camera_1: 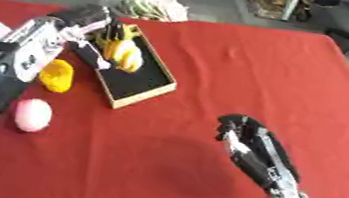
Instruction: Pick up objects on the table and place them in the box.
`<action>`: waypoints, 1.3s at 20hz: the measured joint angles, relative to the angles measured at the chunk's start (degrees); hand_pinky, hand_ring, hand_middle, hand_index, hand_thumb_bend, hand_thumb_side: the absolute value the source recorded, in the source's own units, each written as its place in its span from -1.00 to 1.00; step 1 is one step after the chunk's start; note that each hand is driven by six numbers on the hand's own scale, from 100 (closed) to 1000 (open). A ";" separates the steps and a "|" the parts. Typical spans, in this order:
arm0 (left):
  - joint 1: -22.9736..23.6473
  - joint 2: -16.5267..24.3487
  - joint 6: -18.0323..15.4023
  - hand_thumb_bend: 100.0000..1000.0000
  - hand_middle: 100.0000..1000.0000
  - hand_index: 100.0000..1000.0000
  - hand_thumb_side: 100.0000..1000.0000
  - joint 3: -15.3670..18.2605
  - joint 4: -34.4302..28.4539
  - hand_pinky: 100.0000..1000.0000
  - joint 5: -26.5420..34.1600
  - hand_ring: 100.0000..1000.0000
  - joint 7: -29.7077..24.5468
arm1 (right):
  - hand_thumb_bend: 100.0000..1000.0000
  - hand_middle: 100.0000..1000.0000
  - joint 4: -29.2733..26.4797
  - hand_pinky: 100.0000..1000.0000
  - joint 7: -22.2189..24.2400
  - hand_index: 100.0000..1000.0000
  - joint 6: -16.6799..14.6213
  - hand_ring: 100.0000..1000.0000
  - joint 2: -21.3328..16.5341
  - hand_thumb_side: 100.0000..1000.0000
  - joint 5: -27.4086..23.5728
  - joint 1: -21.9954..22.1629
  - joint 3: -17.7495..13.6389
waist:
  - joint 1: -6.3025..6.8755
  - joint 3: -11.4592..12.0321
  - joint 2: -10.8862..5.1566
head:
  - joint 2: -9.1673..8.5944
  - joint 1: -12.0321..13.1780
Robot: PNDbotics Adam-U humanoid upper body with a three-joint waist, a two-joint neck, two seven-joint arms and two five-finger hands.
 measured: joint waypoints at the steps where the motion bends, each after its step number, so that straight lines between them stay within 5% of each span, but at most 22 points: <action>1: 0.00 -0.19 -0.04 -0.07 0.04 0.35 -1.00 -0.15 0.14 0.45 -0.19 0.11 -0.18 | -1.00 0.02 -0.01 0.30 0.02 0.32 0.01 0.05 0.00 -0.14 -0.05 -0.01 0.01 | 0.00 0.00 0.00 | 0.00 0.00; 10: 0.51 -1.09 -1.98 0.07 0.24 0.58 -1.00 -1.36 1.00 0.56 -0.86 0.28 -3.79 | -1.00 0.02 -0.02 0.31 0.04 0.32 0.02 0.05 0.01 -0.14 -0.16 -0.24 0.01 | 0.00 -0.35 0.31 | 0.00 0.01; 17: 0.75 -0.50 -4.14 0.09 0.21 0.57 -0.82 -1.54 -0.45 0.56 2.95 0.25 -8.36 | -1.00 0.02 -0.02 0.31 0.03 0.32 0.01 0.05 0.01 -0.15 -0.16 -0.24 -0.01 | 0.00 -0.18 0.31 | 0.00 -0.09; 21: 0.85 1.88 -4.44 0.06 0.16 0.53 -0.87 -1.65 -5.72 0.55 8.19 0.23 -9.84 | -1.00 0.02 -0.02 0.31 -0.01 0.32 0.00 0.05 0.02 -0.15 -0.16 -0.22 -0.07 | 0.21 0.42 0.31 | 0.00 -0.52; 26: 3.51 9.51 -4.53 0.00 0.16 0.49 -1.00 -3.81 -17.35 0.54 14.25 0.25 -13.79 | -1.00 0.02 -0.02 0.31 -0.39 0.32 -0.07 0.05 -0.02 -0.15 -0.10 0.04 -0.49 | 1.00 1.34 0.31 | 0.00 -1.54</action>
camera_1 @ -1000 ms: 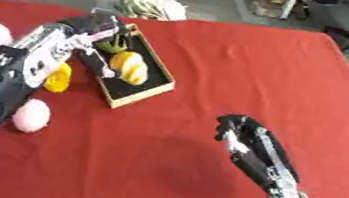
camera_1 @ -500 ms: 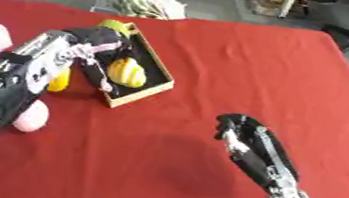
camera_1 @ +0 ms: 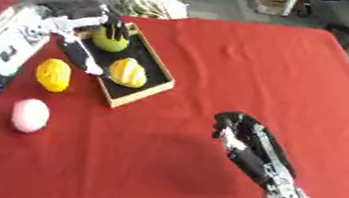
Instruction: Pick up objects on the table and place them in the box.
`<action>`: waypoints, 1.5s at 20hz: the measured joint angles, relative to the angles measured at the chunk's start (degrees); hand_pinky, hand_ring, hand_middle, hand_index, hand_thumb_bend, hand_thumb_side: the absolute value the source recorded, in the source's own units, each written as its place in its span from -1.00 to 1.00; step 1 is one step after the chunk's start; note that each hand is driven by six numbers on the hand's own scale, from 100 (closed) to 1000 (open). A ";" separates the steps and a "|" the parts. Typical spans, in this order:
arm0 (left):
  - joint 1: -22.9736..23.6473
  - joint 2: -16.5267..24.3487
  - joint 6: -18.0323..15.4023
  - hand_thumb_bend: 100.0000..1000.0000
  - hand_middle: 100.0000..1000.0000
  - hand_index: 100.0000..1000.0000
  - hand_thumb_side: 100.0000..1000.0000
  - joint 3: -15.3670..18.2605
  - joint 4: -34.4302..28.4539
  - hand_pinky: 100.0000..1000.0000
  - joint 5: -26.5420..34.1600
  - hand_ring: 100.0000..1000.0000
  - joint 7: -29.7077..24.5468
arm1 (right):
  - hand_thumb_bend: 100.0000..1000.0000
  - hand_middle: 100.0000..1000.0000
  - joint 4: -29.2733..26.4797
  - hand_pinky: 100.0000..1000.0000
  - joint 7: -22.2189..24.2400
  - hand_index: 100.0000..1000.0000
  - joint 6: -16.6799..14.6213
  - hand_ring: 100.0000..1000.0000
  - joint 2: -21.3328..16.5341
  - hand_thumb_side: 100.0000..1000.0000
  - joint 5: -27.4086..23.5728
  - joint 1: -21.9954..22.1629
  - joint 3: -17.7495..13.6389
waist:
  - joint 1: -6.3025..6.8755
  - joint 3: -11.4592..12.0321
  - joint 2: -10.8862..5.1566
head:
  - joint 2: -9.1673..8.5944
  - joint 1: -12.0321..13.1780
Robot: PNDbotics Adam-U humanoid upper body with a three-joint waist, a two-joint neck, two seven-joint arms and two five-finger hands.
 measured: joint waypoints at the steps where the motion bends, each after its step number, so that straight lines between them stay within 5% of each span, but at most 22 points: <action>1: 0.86 1.91 -0.34 0.00 0.16 0.49 -1.00 -0.66 -2.20 0.54 0.91 0.25 -1.55 | -1.00 0.02 0.00 0.31 -0.06 0.32 0.02 0.05 -0.03 -0.15 0.04 0.01 -0.11 | 0.16 0.21 0.00 | 0.00 -0.14; 10: 9.73 14.62 -3.44 -0.06 0.22 0.52 -1.00 -5.94 -11.87 0.57 7.00 0.32 -14.92 | -1.00 0.02 0.00 0.31 -0.29 0.32 -0.01 0.05 -0.57 -0.16 0.44 0.06 -0.27 | 1.12 1.49 -0.06 | 0.00 -1.31; 24: 12.79 15.45 -2.73 -0.16 0.18 0.49 -1.00 -10.30 -10.03 0.54 8.05 0.28 -17.32 | -1.00 0.02 0.00 0.31 -0.30 0.32 -0.03 0.05 -0.91 -0.17 0.61 0.04 -0.28 | 1.14 1.51 -0.06 | 0.00 -1.45; 30: 13.44 15.46 -3.13 -0.36 -0.10 0.26 -1.00 -10.22 -8.64 0.26 6.05 0.00 -16.92 | -1.00 0.02 0.00 0.31 -0.30 0.32 -0.03 0.05 -1.01 -0.17 0.70 0.04 -0.28 | 1.14 1.79 -0.06 | 0.00 -1.34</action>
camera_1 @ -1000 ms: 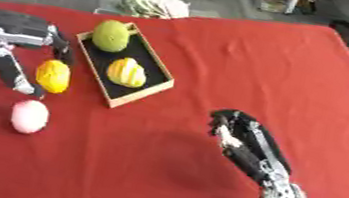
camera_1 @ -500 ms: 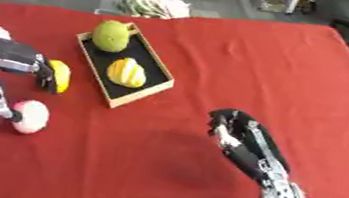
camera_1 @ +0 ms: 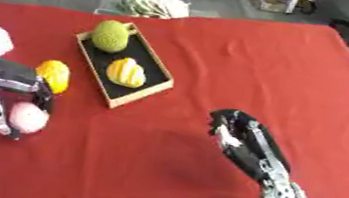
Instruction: Pick up objects on the table and place them in the box.
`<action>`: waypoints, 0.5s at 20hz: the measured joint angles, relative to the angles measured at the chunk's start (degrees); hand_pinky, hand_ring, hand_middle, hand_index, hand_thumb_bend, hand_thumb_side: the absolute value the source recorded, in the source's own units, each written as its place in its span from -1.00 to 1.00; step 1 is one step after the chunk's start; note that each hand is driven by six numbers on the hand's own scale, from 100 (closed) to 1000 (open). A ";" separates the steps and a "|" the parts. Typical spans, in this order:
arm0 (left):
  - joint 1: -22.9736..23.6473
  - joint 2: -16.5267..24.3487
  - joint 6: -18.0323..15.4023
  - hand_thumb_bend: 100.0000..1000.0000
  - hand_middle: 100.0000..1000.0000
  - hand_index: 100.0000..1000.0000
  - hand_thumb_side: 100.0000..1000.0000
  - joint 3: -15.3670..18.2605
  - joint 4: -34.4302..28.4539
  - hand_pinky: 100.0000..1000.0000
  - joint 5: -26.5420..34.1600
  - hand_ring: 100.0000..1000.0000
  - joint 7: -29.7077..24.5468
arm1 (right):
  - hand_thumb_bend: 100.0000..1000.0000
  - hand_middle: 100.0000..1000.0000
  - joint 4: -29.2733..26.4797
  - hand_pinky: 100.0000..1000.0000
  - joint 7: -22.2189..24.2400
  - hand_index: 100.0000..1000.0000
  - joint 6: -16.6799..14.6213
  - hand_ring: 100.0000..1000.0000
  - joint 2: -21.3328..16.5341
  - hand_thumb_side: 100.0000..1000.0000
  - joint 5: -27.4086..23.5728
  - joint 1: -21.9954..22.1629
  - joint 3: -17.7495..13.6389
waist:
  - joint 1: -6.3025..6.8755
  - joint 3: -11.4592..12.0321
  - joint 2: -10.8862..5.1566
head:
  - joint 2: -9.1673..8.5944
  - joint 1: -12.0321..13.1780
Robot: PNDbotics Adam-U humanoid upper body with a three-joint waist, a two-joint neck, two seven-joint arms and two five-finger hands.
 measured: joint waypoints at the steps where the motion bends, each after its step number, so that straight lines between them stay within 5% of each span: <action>1: 0.00 0.00 0.05 -0.40 -0.14 0.22 -1.00 0.41 -0.03 0.22 -0.24 -0.04 -0.05 | -1.00 0.02 0.00 0.31 0.00 0.32 0.00 0.05 0.00 -0.17 0.01 0.00 0.00 | 0.00 0.02 0.00 | 0.00 0.00; 10: -4.35 -0.74 1.00 -0.39 -0.21 0.15 -1.00 5.23 -4.14 0.19 -0.70 -0.10 -0.33 | -1.00 0.02 0.00 0.31 -0.08 0.32 -0.07 0.05 0.00 -0.16 0.01 0.25 -0.10 | 0.00 0.12 -0.01 | 0.00 -0.31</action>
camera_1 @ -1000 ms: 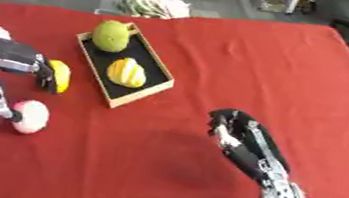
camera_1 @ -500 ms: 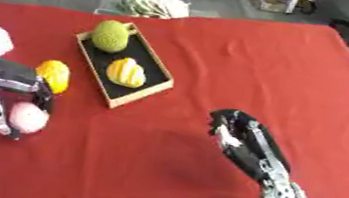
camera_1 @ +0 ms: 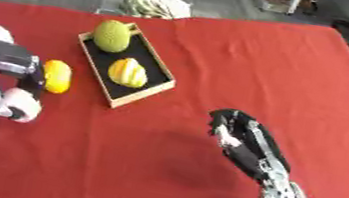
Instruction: Pick up objects on the table and place them in the box.
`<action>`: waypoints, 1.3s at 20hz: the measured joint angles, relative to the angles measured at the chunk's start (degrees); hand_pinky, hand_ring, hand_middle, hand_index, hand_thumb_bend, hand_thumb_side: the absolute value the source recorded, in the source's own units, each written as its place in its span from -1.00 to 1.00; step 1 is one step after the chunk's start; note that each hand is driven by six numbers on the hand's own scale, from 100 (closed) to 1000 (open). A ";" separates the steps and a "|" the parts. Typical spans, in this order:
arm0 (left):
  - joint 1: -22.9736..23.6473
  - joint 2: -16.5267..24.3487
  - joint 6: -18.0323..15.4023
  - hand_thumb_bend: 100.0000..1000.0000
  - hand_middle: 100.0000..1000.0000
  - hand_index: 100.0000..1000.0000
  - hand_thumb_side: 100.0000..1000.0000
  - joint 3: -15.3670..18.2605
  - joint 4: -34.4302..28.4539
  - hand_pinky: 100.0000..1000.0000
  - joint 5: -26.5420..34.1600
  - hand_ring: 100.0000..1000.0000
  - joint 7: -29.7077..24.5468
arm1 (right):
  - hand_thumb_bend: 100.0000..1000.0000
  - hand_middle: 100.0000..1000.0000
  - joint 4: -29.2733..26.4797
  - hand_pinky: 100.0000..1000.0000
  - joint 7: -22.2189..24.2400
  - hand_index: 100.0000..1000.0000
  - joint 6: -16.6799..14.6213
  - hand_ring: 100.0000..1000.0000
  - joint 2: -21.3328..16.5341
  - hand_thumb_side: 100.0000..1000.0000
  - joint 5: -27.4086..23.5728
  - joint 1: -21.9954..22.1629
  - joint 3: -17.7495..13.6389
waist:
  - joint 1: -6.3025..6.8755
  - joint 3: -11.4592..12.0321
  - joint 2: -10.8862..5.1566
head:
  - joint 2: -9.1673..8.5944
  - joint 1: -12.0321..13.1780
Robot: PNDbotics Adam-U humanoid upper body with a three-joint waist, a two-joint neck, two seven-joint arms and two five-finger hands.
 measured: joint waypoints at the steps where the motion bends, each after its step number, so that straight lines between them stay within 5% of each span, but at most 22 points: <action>1: -1.09 -0.84 0.09 -0.38 -0.20 0.16 -1.00 0.27 0.30 0.19 -0.38 -0.10 0.37 | -1.00 0.02 0.00 0.31 0.00 0.32 0.00 0.05 0.00 -0.16 0.00 0.07 -0.01 | 0.00 -0.18 0.00 | 0.00 -0.06; 14: -9.55 -17.61 -2.78 -0.27 -0.18 0.20 -1.00 2.70 18.54 0.25 -14.31 -0.05 15.15 | -1.00 0.02 0.00 0.31 0.34 0.32 0.17 0.05 0.05 -0.14 -0.14 0.20 0.21 | -0.02 -1.87 0.00 | 0.00 0.26; 22: -10.00 -21.46 -3.17 -0.19 -0.10 0.28 -1.00 3.63 22.95 0.34 -19.58 0.03 25.63 | -1.00 0.02 0.01 0.31 0.74 0.33 0.13 0.05 0.17 -0.14 -0.29 0.17 0.53 | -0.02 -2.58 0.00 | 0.00 0.68; 26: -9.99 -22.45 -3.56 -0.06 0.09 0.45 -1.00 3.70 24.55 0.48 -20.87 0.19 28.13 | -1.00 0.02 0.01 0.31 0.80 0.33 0.19 0.05 0.46 -0.14 -0.33 0.16 0.54 | -0.02 -2.87 0.00 | 0.00 0.69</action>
